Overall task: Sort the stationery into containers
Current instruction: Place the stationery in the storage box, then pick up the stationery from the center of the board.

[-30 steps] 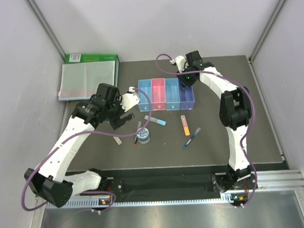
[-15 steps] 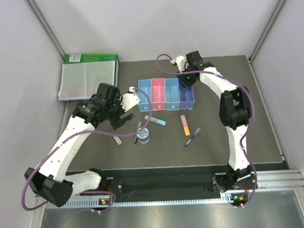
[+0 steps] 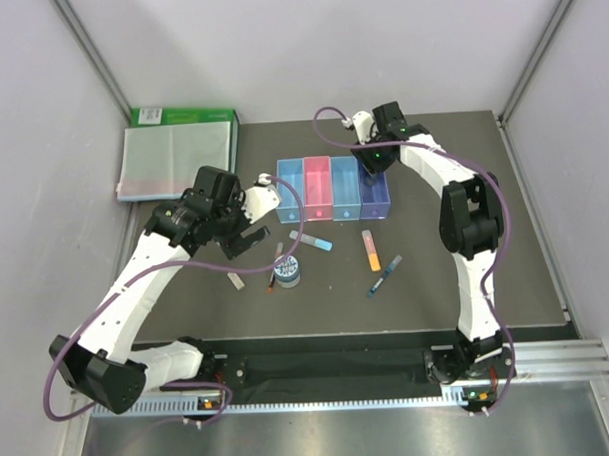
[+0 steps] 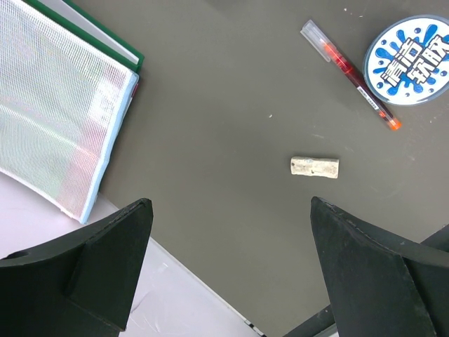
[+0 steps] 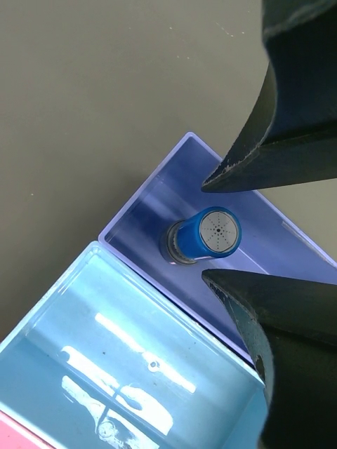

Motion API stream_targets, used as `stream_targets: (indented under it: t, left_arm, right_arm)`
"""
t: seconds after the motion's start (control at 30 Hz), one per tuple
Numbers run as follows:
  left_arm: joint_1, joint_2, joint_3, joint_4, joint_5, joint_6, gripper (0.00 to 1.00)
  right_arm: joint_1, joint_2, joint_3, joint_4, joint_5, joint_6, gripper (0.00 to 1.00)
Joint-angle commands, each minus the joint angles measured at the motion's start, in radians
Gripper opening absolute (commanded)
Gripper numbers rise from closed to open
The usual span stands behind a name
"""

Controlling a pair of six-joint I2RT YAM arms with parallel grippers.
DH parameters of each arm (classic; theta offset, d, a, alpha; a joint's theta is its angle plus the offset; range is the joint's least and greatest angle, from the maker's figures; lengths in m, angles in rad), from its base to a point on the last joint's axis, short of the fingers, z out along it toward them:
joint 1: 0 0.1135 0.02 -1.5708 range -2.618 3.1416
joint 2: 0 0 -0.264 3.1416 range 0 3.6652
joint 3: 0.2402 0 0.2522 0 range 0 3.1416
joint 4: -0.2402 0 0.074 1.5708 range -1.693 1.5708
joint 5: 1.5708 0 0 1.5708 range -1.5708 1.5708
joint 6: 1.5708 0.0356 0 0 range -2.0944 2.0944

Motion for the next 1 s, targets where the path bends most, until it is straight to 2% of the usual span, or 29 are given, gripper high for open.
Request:
stream_targets:
  t: [0.0, 0.33, 0.43, 0.63, 0.87, 0.97]
  left_arm:
    - [-0.004, -0.015, 0.012, 0.028, 0.016, -0.002, 0.99]
    - [-0.004, -0.055, -0.064, 0.013, 0.065, 0.092, 0.99]
    - [-0.006, -0.035, -0.062, -0.024, 0.152, 0.115, 0.99]
    - [-0.052, 0.033, -0.102, -0.032, 0.241, 0.126, 0.99]
    - [-0.118, 0.19, -0.097, -0.032, 0.289, 0.207, 0.99]
    - [-0.122, 0.259, -0.073, -0.013, 0.284, 0.228, 0.99]
  right_arm:
    - [-0.003, -0.073, 0.044, 0.02, -0.002, 0.02, 0.48]
    - [0.017, -0.263, 0.07, -0.053, 0.007, 0.002, 0.49]
    - [0.023, -0.34, 0.046, -0.09, 0.033, -0.028, 0.5]
    - [0.023, -0.493, -0.023, -0.162, 0.107, -0.068, 0.67]
    - [0.019, -0.68, -0.189, -0.205, 0.158, -0.091, 0.97]
    - [0.02, -0.737, -0.241, -0.222, 0.166, -0.1, 1.0]
